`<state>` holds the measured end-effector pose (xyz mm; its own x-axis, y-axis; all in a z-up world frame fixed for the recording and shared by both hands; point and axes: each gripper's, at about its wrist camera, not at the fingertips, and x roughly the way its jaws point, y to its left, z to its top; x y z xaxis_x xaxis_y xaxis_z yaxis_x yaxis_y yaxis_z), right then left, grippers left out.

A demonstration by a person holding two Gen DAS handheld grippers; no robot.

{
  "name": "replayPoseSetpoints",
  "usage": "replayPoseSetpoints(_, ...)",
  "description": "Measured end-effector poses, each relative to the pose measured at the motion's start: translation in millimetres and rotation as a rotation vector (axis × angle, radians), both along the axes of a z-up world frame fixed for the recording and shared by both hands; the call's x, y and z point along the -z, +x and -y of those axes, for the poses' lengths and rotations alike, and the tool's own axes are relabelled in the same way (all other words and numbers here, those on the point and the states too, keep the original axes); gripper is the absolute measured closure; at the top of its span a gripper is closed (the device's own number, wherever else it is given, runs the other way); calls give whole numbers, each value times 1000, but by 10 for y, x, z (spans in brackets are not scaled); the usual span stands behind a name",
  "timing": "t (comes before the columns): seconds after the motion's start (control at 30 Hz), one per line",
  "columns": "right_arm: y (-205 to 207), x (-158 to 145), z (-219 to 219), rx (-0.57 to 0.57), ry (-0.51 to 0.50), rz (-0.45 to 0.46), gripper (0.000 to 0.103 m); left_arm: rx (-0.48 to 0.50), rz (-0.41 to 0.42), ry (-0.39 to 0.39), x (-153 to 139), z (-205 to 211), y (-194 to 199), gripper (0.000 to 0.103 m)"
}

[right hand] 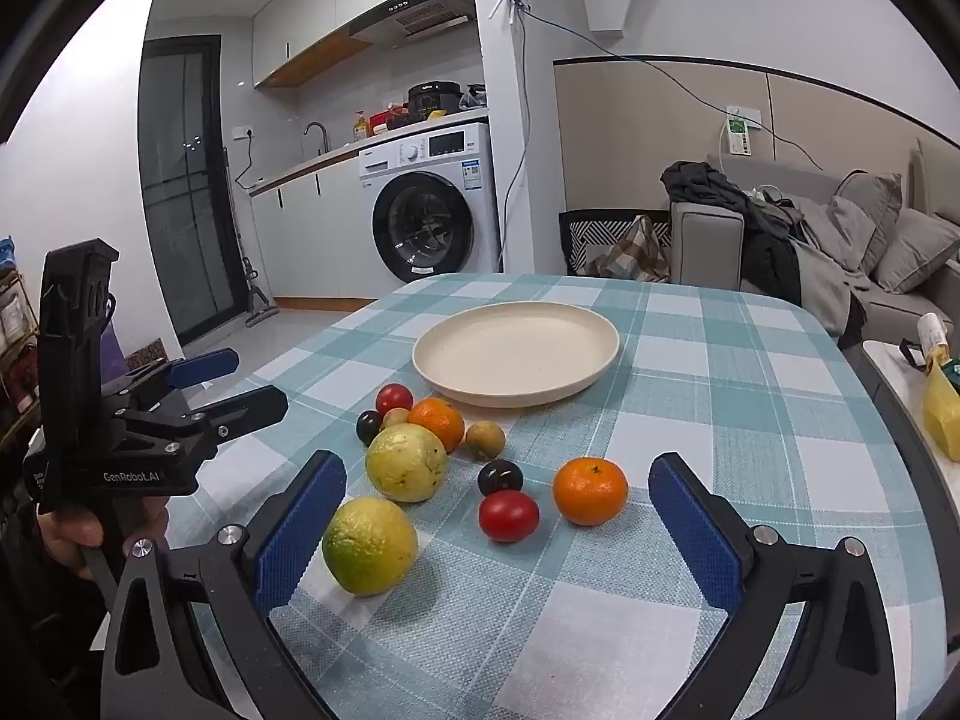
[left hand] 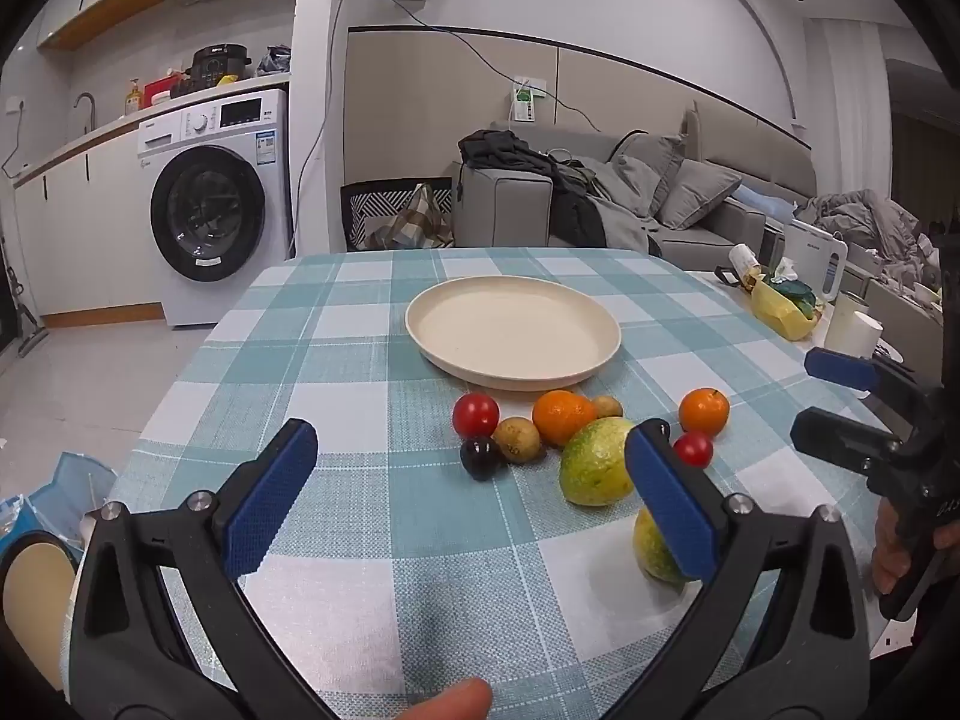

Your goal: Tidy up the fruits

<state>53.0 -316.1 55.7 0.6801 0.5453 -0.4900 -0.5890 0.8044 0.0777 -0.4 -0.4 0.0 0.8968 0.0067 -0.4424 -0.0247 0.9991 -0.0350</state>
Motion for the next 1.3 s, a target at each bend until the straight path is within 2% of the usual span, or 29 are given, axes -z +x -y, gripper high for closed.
replayPoseSetpoints(0.53,2,3,2,-2,12,-12,0,35,-19,-19,7,3,26,1)
replayPoseSetpoints(1.3,9,68,-39,-6,17,-24,0,27,-24,-18,21,0,17,1)
